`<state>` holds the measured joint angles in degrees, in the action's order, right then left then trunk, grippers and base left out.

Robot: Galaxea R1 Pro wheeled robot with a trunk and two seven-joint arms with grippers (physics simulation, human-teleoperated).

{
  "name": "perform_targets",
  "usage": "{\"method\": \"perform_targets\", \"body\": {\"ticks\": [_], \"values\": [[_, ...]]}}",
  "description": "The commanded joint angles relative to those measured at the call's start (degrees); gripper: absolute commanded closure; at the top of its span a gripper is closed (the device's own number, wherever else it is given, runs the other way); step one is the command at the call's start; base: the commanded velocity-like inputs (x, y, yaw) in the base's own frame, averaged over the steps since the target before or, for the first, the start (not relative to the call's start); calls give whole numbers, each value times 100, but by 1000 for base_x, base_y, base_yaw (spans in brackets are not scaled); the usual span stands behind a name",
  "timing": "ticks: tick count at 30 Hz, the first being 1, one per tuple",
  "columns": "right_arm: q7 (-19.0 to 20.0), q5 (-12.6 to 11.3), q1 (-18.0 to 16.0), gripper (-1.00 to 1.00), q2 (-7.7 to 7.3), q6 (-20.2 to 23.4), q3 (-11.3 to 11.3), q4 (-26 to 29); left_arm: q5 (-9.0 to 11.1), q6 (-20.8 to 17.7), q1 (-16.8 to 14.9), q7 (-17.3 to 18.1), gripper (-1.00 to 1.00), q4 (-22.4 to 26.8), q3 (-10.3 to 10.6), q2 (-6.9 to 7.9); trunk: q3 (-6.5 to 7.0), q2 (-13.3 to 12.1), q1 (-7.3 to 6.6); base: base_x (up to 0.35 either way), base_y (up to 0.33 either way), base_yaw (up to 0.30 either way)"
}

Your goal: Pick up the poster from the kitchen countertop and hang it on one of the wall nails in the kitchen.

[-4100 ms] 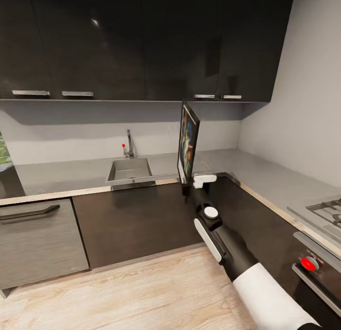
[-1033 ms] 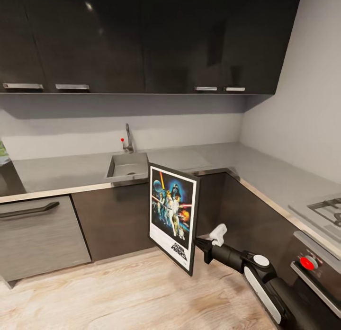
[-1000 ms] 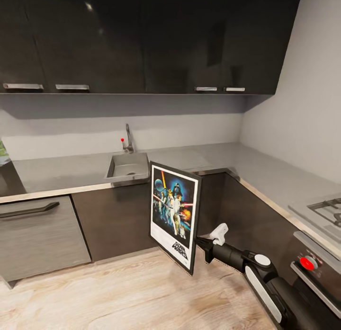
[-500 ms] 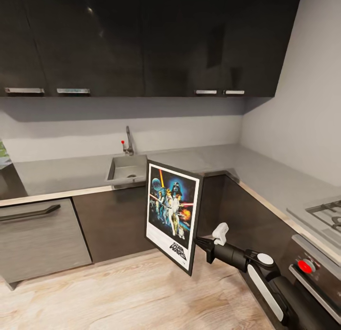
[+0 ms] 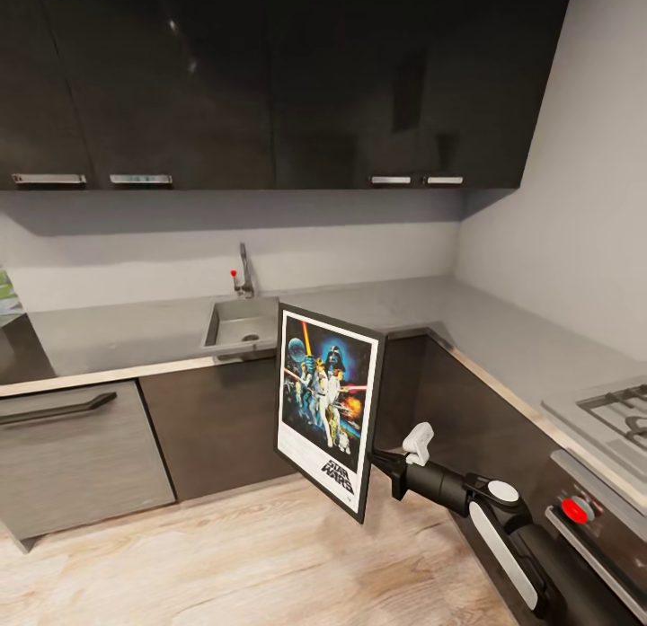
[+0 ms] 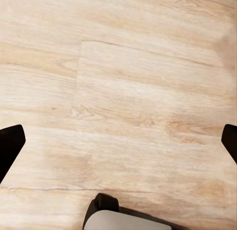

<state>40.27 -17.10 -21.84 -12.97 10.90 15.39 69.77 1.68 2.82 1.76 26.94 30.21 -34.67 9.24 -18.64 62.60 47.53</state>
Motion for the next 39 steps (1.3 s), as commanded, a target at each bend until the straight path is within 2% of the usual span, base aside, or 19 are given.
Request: {"method": "perform_targets", "body": {"ticks": [1,39], "values": [[17,-75,-5,100,-4,62,8,2,16,3,0,30,-100,3,-13,-1,13,-37,-22,0,0,0],[15,-73,-5,100,-4,44,8,-7,21,3,0,30,-100,3,-18,-1,695,-1562,-857,0,0,0]]}}
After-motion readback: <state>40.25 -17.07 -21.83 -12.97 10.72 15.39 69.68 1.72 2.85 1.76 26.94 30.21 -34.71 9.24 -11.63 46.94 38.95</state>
